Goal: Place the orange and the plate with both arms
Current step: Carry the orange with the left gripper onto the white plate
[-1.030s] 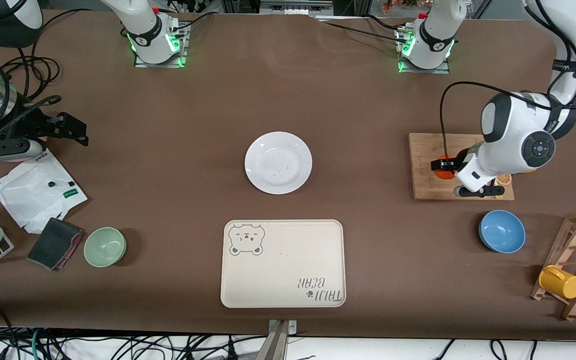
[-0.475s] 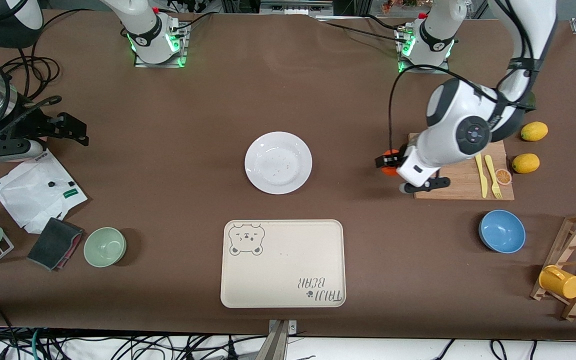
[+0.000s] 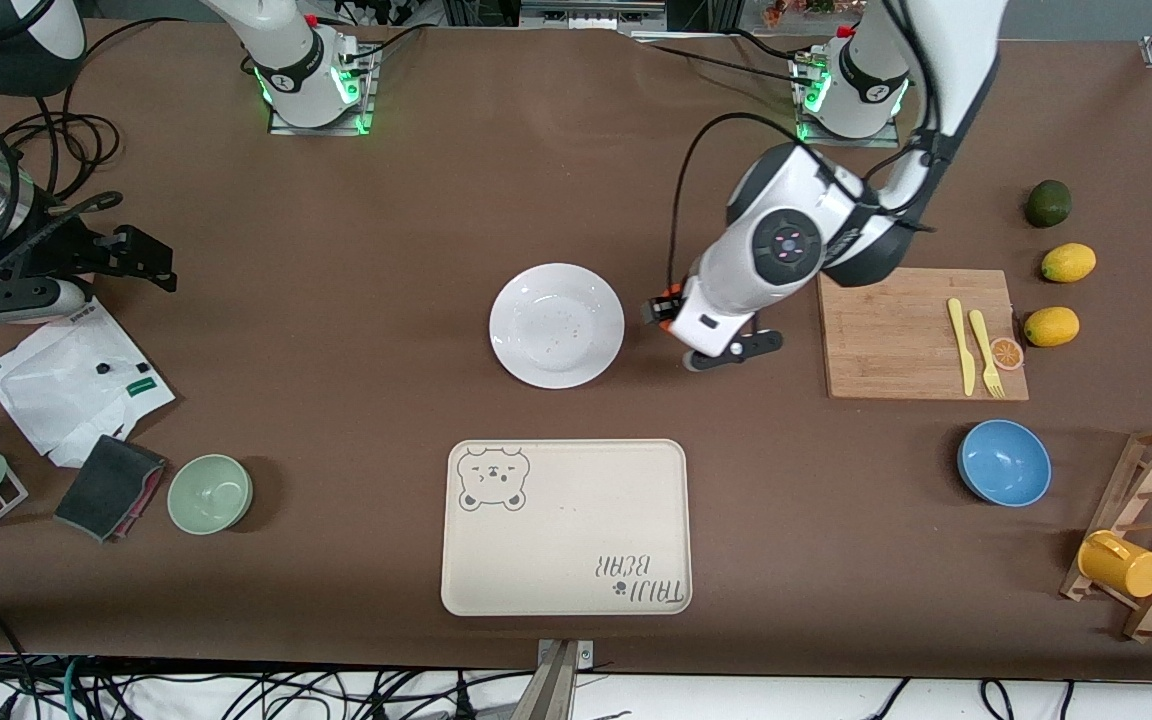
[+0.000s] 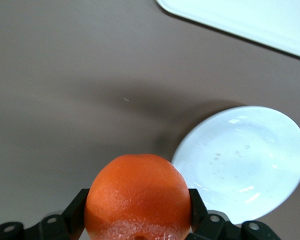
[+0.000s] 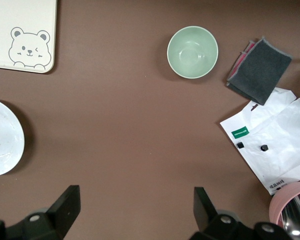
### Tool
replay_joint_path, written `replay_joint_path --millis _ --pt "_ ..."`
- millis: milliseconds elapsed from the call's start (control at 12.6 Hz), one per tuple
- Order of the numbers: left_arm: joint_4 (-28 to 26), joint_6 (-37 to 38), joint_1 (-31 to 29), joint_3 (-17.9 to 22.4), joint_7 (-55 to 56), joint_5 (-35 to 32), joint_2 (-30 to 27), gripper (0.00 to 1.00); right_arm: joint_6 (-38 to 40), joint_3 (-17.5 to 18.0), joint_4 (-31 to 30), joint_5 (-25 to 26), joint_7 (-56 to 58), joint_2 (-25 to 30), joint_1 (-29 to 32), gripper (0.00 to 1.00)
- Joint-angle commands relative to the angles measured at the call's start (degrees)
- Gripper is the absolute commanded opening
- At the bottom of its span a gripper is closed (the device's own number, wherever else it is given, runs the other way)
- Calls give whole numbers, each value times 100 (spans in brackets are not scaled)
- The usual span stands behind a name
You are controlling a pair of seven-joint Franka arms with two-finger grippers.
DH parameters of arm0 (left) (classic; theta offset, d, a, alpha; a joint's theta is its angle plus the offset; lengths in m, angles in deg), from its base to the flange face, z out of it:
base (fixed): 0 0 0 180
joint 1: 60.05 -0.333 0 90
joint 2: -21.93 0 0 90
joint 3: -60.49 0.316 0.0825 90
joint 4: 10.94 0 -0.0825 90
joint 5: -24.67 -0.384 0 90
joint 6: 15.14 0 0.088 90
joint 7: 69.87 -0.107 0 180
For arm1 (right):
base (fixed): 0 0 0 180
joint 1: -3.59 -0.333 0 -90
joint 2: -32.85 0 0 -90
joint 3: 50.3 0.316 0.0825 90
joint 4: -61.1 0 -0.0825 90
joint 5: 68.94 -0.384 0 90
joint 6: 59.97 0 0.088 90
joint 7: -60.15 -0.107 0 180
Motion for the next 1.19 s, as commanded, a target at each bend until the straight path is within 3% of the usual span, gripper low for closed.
replay_joint_path --millis 0,317,475,713,1109 --pt "649 77 410 59 342 115 596 20 -5 -18 -121 32 -45 135 -14 100" --pt "1097 -254 1148 59 1116 115 1194 20 -5 -18 -129 32 -45 126 -14 100" --pt "1115 -773 1281 68 1250 97 1370 20 -5 -18 -138 32 -45 126 -14 100" --pt "1115 -950 1614 120 1233 27 1546 19 -5 -18 -156 32 -45 135 -14 100" --pt "1045 -1793 1730 253 1197 -762 1783 21 -5 -18 -165 32 -63 135 -14 100"
